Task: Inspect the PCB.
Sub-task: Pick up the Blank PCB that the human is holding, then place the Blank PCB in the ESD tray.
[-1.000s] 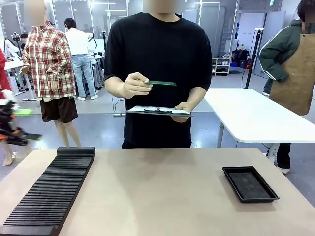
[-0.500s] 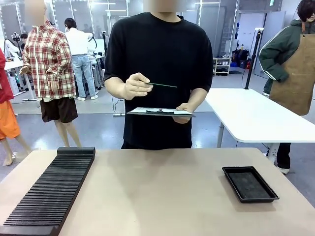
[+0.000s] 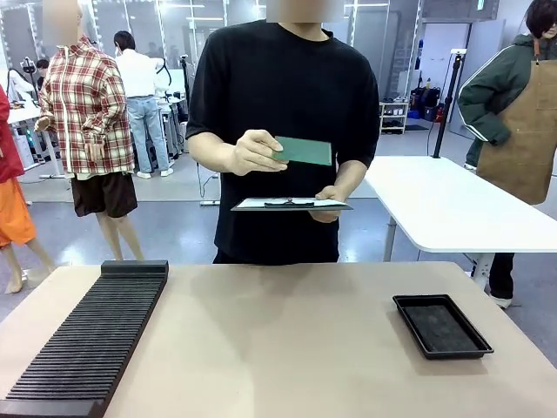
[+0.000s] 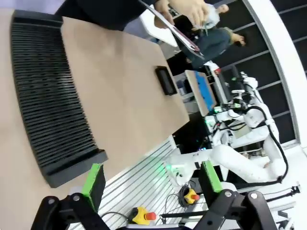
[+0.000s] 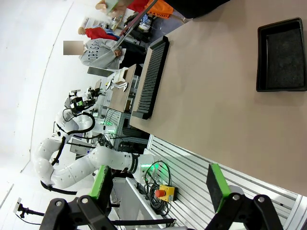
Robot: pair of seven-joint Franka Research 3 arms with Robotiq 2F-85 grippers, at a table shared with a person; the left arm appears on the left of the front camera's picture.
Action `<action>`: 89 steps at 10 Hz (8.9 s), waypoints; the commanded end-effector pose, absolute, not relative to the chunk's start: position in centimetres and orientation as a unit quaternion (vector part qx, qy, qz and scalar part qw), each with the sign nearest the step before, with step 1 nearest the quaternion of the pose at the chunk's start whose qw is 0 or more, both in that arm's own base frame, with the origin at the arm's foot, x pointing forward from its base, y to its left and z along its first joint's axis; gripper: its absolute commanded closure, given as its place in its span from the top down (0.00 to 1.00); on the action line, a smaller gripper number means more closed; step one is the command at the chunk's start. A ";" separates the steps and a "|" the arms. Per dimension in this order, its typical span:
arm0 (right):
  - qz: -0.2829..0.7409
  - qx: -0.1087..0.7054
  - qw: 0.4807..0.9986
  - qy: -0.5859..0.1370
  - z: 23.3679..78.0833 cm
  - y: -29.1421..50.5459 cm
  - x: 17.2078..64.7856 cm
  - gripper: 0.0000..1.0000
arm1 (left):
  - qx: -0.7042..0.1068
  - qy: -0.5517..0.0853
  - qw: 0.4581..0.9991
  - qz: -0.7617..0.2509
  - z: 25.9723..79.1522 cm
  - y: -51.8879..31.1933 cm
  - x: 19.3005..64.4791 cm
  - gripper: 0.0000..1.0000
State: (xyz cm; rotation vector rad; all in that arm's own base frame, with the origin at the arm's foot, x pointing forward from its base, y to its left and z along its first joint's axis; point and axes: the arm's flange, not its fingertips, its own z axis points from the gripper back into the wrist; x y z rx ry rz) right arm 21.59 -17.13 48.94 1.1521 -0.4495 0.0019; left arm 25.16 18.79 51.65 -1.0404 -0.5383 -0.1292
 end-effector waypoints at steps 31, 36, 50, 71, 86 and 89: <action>-0.126 0.649 0.749 -0.046 59.0 -7.0 27.2 1.00 | -0.491 -0.254 0.831 -0.061 51.6 18.8 25.2 1.00; -0.140 0.645 0.751 -0.005 59.5 -2.4 30.6 1.00 | -0.491 -0.254 0.831 -0.061 51.6 18.8 25.2 1.00; -0.123 0.678 0.713 0.129 54.7 11.2 39.2 0.84 | -0.491 -0.254 0.831 -0.061 51.6 18.8 25.2 1.00; -0.138 0.676 0.710 0.143 52.8 10.5 38.6 0.00 | -0.491 -0.254 0.831 -0.061 51.6 18.8 25.2 1.00; -0.138 0.676 0.710 0.143 52.8 10.5 38.6 0.00 | -0.491 -0.254 0.831 -0.061 51.6 18.8 25.2 1.00; -0.138 0.676 0.710 0.143 52.8 10.5 38.6 0.00 | -0.491 -0.254 0.831 -0.061 51.6 18.8 25.2 1.00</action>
